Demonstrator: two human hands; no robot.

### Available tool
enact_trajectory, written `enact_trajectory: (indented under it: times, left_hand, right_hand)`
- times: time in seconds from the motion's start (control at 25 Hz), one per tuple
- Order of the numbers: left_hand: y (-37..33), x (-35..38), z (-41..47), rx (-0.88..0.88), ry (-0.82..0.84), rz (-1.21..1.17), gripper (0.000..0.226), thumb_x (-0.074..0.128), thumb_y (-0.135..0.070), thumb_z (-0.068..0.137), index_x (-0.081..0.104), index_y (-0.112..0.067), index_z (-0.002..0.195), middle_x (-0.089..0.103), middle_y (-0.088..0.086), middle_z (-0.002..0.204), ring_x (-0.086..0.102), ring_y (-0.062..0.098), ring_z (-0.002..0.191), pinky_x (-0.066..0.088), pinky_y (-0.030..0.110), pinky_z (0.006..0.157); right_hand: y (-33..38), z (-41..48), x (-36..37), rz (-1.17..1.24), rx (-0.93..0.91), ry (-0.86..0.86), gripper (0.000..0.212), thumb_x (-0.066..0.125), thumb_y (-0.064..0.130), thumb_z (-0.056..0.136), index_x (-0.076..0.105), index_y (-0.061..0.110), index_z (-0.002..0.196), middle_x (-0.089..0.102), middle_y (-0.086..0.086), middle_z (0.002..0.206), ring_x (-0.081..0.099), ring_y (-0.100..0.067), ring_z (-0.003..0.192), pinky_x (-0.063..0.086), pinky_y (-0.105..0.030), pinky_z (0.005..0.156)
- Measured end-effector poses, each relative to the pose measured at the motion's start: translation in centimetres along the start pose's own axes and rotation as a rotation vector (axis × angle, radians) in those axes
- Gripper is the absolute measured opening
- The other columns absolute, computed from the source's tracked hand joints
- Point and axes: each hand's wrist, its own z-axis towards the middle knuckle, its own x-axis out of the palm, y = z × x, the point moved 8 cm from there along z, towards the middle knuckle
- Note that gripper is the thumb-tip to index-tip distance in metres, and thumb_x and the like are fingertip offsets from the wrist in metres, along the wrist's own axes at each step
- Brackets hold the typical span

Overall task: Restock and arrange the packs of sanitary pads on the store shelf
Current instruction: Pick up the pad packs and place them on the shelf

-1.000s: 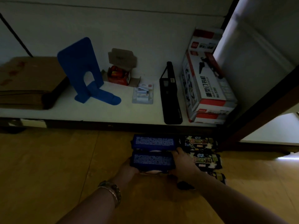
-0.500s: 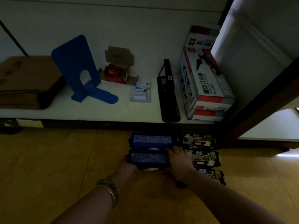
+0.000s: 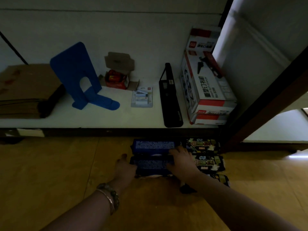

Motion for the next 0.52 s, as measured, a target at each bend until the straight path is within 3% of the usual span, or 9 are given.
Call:
enact_trajectory:
  times: [0.12, 0.2, 0.36, 0.52]
  left_hand:
    - [-2.5, -1.4, -1.9, 0.049, 0.001, 0.024, 0.063, 0.057, -0.012, 0.09, 0.026, -0.008, 0.144, 0.037, 0.02, 0.142, 0.045, 0.032, 0.12, 0.04, 0.033, 0.099]
    - [-4.8, -2.7, -4.9, 0.083, 0.033, 0.013, 0.058, 0.057, -0.016, 0.091, 0.03, -0.01, 0.142, 0.041, 0.016, 0.138, 0.046, 0.026, 0.118, 0.037, 0.026, 0.093]
    - [-9.5, -6.5, -10.9, 0.167, 0.088, -0.059, 0.041, 0.055, -0.011, 0.092, 0.043, -0.009, 0.131, 0.048, 0.01, 0.128, 0.047, 0.02, 0.108, 0.038, 0.024, 0.094]
    - [-13.8, -13.2, -17.2, 0.162, 0.059, -0.067, 0.029, 0.05, -0.009, 0.093, 0.053, -0.01, 0.122, 0.049, 0.004, 0.121, 0.048, 0.012, 0.1, 0.04, 0.022, 0.087]
  right_hand:
    - [0.7, -1.9, -2.8, 0.297, 0.04, -0.051, 0.041, 0.052, 0.024, 0.094, 0.045, 0.014, 0.133, 0.037, -0.006, 0.136, 0.042, -0.022, 0.122, 0.036, -0.029, 0.105]
    - [1.5, -4.1, -5.5, 0.466, 0.092, -0.098, 0.033, 0.052, 0.018, 0.094, 0.051, 0.014, 0.127, 0.041, -0.003, 0.13, 0.048, -0.014, 0.111, 0.04, -0.019, 0.096]
    - [3.9, -8.1, -12.1, 0.723, 0.165, -0.179, 0.016, 0.049, 0.013, 0.095, 0.06, 0.018, 0.106, 0.056, 0.005, 0.099, 0.054, -0.006, 0.086, 0.044, -0.009, 0.071]
    - [8.6, -12.9, -20.1, 0.969, 0.18, -0.179, 0.019, 0.048, 0.013, 0.096, 0.058, 0.027, 0.089, 0.063, 0.001, 0.085, 0.062, -0.023, 0.084, 0.053, -0.036, 0.076]
